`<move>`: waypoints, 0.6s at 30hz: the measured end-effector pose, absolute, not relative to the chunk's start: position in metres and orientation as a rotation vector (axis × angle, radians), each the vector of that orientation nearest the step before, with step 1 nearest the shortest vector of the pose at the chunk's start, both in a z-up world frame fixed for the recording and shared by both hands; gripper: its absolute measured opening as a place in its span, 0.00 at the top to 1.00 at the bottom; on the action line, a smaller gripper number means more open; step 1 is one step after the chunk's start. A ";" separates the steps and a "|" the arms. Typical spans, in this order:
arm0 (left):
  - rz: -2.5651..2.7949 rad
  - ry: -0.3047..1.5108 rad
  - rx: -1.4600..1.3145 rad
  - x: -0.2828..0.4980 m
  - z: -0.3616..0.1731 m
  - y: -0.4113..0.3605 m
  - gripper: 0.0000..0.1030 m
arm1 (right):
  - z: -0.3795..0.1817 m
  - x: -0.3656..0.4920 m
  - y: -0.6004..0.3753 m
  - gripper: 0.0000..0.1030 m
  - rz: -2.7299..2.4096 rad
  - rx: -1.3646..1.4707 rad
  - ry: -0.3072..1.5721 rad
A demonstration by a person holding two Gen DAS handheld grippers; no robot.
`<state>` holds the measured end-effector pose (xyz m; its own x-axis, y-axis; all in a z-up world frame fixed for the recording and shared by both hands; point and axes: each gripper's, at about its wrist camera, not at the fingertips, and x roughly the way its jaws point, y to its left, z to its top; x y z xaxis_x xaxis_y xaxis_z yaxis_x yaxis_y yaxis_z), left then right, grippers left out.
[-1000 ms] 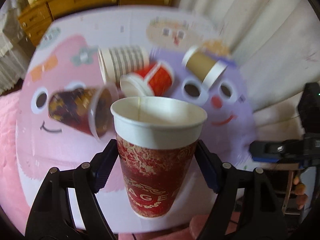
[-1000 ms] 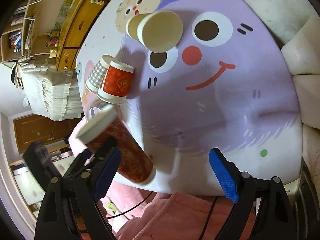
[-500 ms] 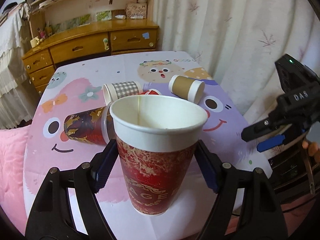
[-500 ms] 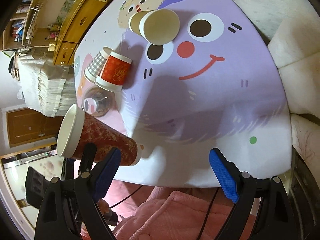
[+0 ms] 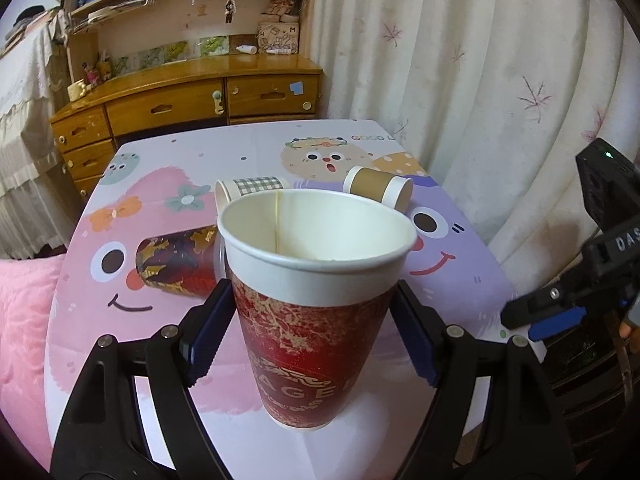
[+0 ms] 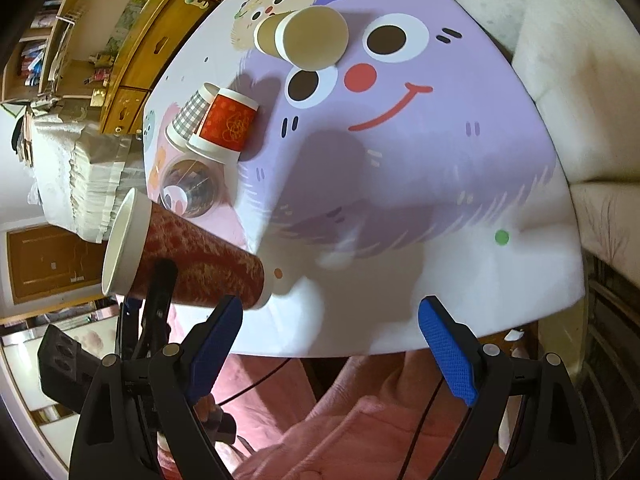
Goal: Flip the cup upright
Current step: 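Lower the upright cup onto the table with the left tool and open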
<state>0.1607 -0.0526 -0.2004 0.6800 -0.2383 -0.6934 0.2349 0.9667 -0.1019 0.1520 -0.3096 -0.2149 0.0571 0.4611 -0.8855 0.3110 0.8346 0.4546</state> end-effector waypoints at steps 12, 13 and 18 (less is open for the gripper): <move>-0.385 0.723 0.041 0.137 -0.207 -0.042 0.26 | -0.202 0.106 -0.290 0.12 0.026 0.676 1.429; -0.403 0.728 0.059 0.132 -0.208 -0.041 0.25 | -0.201 0.103 -0.288 0.12 0.016 0.676 1.414; -0.467 0.840 0.083 0.123 -0.211 -0.034 0.25 | -0.185 0.080 -0.273 0.12 -0.010 0.701 1.327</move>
<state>0.1228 -0.0345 -0.2111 0.5733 -0.3653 -0.7334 0.4299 0.8961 -0.1103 0.0800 -0.2726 -0.1847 0.2727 0.3774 -0.8850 0.3909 0.7971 0.4603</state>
